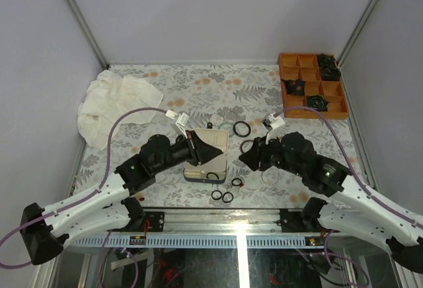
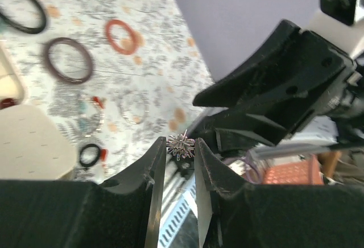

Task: Organize the mixed jewelry
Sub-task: Place the jewelry in the jewelry box.

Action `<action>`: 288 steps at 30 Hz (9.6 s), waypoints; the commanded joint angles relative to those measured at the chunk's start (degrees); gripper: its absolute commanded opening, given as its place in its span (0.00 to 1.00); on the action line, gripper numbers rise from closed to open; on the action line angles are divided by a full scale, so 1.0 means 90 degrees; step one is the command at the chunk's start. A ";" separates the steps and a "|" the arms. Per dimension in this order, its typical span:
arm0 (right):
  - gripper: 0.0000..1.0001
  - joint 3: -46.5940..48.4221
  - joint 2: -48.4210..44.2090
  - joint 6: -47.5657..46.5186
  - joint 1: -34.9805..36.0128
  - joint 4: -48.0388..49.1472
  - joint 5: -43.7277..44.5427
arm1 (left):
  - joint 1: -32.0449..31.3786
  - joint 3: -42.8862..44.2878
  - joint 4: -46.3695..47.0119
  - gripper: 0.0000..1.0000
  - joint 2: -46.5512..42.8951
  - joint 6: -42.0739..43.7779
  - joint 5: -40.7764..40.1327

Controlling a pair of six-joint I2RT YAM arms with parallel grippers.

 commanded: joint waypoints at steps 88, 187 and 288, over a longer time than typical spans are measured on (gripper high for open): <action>0.61 0.0527 0.6551 0.0986 -0.3064 0.6523 -0.6132 | 0.1821 0.0192 -0.2003 0.00 0.0571 0.0854 0.0899; 0.61 0.0147 0.6063 0.1573 -0.2653 0.7137 -0.6106 | 0.0853 0.3180 -0.7216 0.00 0.4827 0.2647 -0.0788; 0.49 -0.0432 0.6512 0.2484 -0.3057 0.7636 -0.5884 | -0.0747 0.4503 -0.6721 0.00 0.4354 0.3174 -0.0983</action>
